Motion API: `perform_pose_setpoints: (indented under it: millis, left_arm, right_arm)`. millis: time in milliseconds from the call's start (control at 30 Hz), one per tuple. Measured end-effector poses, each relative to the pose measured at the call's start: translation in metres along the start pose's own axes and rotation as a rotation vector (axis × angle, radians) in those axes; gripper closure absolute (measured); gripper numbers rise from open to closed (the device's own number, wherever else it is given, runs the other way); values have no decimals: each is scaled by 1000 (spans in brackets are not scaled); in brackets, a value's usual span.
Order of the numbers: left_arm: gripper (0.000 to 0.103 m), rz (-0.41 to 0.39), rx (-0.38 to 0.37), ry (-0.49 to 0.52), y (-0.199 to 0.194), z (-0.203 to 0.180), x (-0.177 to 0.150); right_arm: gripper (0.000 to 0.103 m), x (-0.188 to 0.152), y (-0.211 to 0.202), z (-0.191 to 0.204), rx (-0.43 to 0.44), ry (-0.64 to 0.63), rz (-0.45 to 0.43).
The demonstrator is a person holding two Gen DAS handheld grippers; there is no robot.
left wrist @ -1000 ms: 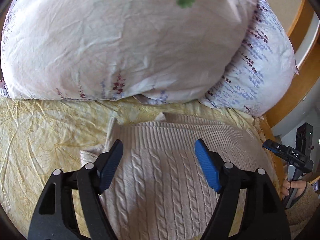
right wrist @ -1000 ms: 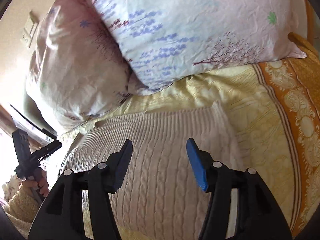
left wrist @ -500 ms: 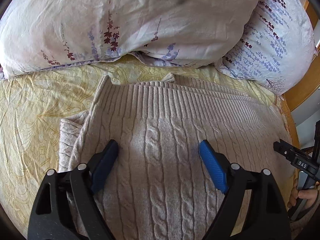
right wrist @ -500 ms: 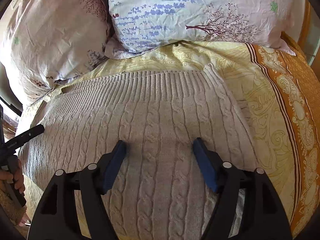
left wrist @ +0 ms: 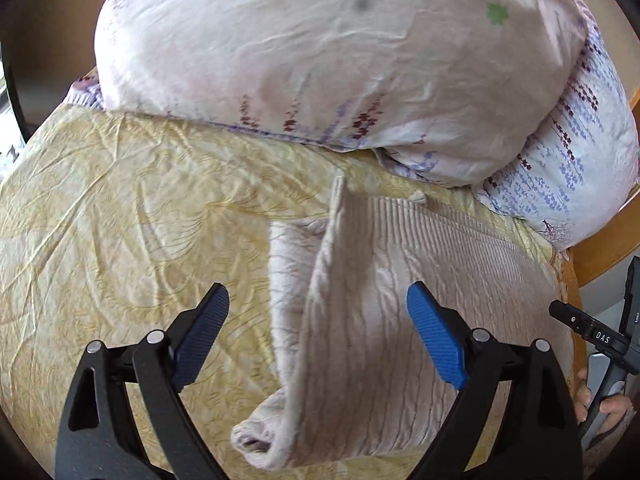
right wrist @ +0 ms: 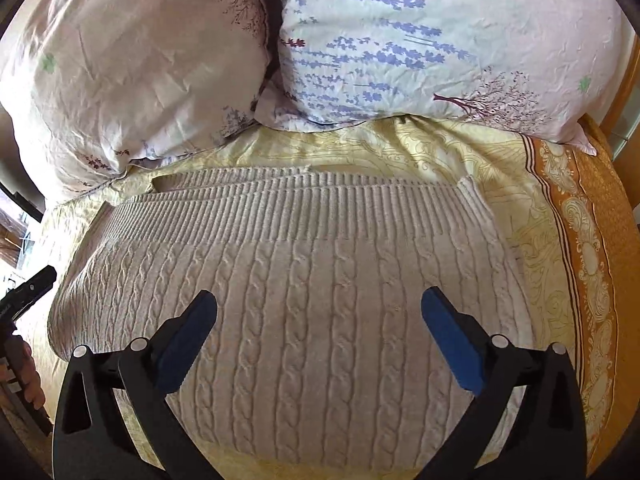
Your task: Fold small clothes
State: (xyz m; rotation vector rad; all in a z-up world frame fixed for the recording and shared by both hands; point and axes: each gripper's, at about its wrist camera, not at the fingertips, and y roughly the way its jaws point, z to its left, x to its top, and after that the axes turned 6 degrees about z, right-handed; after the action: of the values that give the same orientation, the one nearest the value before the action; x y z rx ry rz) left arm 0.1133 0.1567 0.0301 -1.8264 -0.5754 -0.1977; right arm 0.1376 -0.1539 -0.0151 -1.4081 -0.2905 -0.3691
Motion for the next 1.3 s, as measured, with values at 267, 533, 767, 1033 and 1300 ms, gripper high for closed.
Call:
perform_pose_setpoints:
  millis: [267,533,767,1033,1300]
  left_arm:
    - [13,84,-150,-48,8,27,-11]
    - [13,134,-160,-14,27,19,-7]
    - [13,157,-218,0,34,14,-1]
    - [36,196,-392,-107,45,22,2]
    - [78,224,-456,-155,53,12,6]
  right_arm:
    - [1,-4,29,51,-98,-127,67]
    - [1,-14,44,58,-138,-173,41]
    - [1,-18,45,55,-108,-168,13]
    - [1,-19,45,53,-93,-174,-5]
    - [1,-19,45,54,-86,-178,-12]
